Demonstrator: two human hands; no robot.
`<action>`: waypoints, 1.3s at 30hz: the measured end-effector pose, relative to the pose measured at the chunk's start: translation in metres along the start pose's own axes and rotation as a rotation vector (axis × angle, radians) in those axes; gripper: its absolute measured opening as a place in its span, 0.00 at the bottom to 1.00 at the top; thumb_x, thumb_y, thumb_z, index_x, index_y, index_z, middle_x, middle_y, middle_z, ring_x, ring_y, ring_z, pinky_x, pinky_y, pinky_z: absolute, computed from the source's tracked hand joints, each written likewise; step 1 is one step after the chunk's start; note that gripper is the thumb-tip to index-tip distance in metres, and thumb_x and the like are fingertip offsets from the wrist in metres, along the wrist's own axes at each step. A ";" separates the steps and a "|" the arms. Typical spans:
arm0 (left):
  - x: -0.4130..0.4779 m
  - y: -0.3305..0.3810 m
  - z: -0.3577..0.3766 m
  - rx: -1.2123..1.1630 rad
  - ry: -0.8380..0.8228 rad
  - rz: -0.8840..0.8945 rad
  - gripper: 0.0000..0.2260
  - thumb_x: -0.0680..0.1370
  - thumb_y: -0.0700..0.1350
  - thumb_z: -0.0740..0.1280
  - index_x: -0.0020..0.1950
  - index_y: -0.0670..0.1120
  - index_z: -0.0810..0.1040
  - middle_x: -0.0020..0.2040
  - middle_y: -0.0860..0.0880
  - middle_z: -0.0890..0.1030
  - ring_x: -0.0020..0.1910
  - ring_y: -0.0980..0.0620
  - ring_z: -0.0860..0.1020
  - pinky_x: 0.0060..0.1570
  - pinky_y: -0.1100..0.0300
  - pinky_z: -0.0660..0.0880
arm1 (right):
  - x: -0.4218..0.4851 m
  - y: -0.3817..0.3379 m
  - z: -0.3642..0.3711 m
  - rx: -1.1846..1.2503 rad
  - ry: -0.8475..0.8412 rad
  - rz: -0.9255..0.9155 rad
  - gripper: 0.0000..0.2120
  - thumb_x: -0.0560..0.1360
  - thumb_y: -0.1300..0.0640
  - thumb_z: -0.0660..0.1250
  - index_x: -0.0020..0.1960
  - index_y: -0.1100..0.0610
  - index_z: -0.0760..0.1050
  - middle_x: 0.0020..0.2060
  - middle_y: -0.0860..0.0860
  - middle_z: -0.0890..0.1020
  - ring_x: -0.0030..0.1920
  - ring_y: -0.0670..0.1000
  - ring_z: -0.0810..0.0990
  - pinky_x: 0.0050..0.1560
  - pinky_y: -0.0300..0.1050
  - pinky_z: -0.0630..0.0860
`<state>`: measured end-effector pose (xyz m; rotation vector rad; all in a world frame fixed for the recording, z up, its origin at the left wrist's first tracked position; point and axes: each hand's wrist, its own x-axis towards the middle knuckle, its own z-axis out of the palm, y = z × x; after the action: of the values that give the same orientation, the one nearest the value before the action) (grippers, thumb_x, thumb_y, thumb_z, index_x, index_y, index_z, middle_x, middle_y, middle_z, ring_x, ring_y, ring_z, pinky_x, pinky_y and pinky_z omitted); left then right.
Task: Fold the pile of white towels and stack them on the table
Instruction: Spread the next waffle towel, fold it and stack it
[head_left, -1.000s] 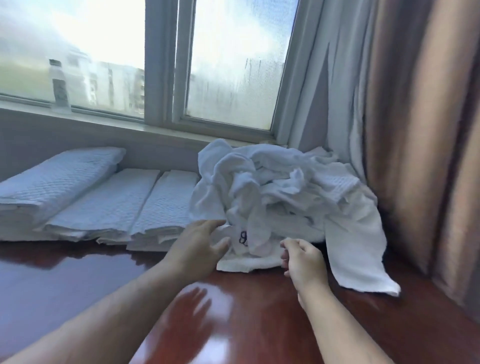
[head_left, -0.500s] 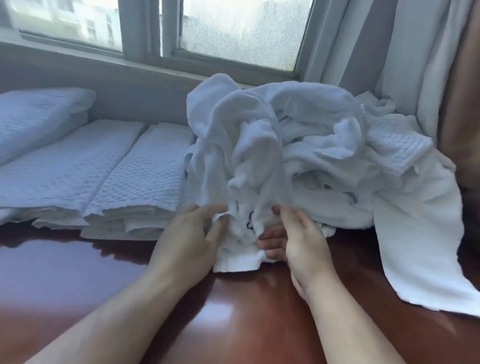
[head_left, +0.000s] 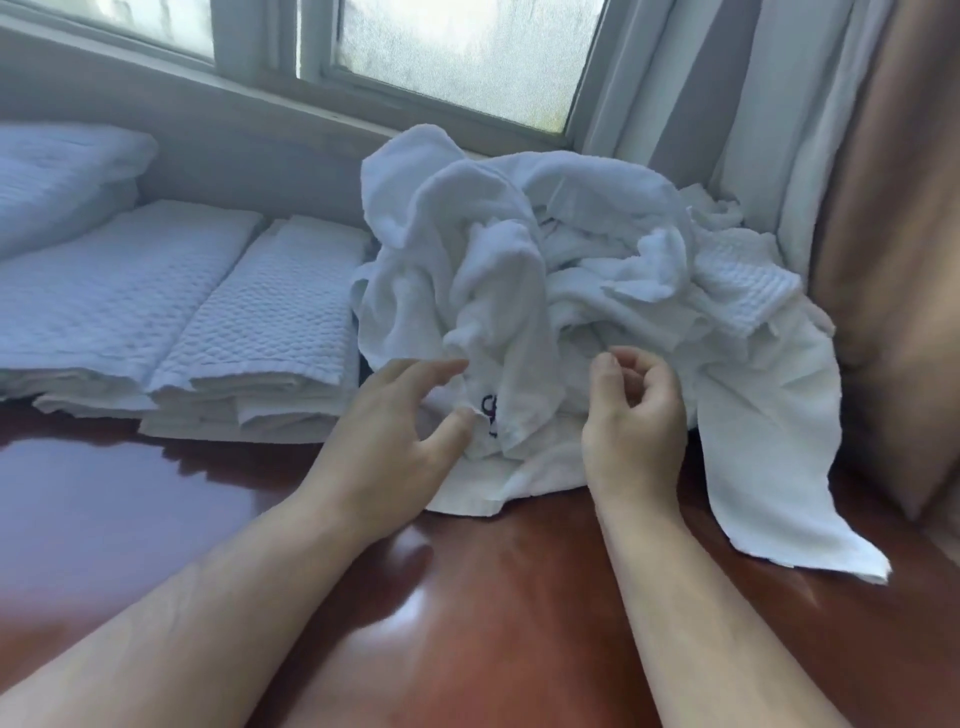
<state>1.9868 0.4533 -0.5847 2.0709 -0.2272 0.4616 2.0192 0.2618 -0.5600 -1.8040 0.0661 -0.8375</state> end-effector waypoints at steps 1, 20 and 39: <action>0.000 0.000 0.000 -0.010 -0.003 0.000 0.21 0.78 0.57 0.64 0.71 0.59 0.73 0.65 0.62 0.73 0.68 0.62 0.69 0.68 0.54 0.70 | 0.009 -0.007 -0.002 -0.036 0.049 -0.042 0.05 0.80 0.50 0.66 0.53 0.51 0.75 0.44 0.44 0.80 0.43 0.38 0.78 0.42 0.31 0.73; 0.017 0.024 0.007 -0.066 0.125 0.074 0.20 0.78 0.50 0.64 0.70 0.63 0.73 0.61 0.67 0.71 0.55 0.65 0.74 0.52 0.72 0.69 | 0.129 -0.037 0.001 0.074 -0.393 0.086 0.10 0.82 0.51 0.63 0.59 0.53 0.77 0.48 0.48 0.86 0.50 0.49 0.85 0.55 0.50 0.81; 0.136 0.089 0.029 -0.049 0.010 0.101 0.25 0.82 0.57 0.62 0.78 0.59 0.63 0.69 0.51 0.73 0.66 0.52 0.71 0.66 0.59 0.65 | 0.150 -0.022 -0.017 0.174 -0.455 0.236 0.14 0.82 0.53 0.61 0.51 0.62 0.79 0.45 0.55 0.83 0.46 0.54 0.80 0.51 0.55 0.78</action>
<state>2.0877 0.3856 -0.4725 2.0152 -0.3352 0.5220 2.1145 0.1926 -0.4625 -1.7396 -0.0845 -0.2474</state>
